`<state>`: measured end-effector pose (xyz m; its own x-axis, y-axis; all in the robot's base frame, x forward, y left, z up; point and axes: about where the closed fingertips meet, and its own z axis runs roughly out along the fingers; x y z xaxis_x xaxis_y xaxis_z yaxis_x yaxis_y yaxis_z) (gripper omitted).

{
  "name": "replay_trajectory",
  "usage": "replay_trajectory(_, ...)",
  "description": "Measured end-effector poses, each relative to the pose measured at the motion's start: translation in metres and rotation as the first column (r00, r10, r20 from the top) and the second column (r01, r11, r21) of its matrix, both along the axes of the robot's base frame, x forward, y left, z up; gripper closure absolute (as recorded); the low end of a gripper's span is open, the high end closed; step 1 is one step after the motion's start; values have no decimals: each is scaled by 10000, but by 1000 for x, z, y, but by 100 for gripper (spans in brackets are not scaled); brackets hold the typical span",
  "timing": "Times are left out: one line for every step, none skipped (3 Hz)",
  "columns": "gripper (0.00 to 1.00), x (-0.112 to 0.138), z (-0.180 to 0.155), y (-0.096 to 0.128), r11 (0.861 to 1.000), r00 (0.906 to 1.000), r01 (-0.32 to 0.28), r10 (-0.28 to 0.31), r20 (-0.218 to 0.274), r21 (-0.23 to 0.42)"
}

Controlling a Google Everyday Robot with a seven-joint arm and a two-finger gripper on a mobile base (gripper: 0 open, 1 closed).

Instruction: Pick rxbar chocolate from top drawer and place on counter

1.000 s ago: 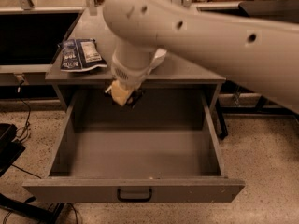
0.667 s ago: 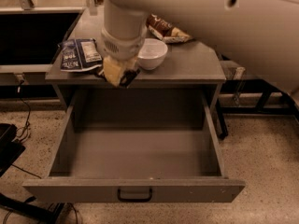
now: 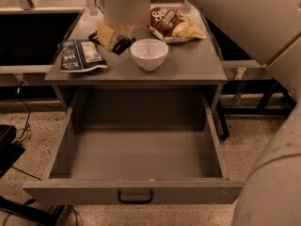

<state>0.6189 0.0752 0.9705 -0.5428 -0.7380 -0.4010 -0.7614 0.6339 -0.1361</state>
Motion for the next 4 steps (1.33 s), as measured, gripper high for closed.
replay_trajectory(100, 3, -1, 2, 10000, 10000, -56, 56, 19, 20)
replay_trajectory(100, 43, 3, 10, 9994, 9982, -24, 3, 600, 352)
replay_trajectory(100, 105, 3, 17, 9903, 9901, 646, -790, 1162, 1232)
replay_trajectory(100, 167, -6, 26, 9659, 9738, 1466, -1788, 1404, 2132)
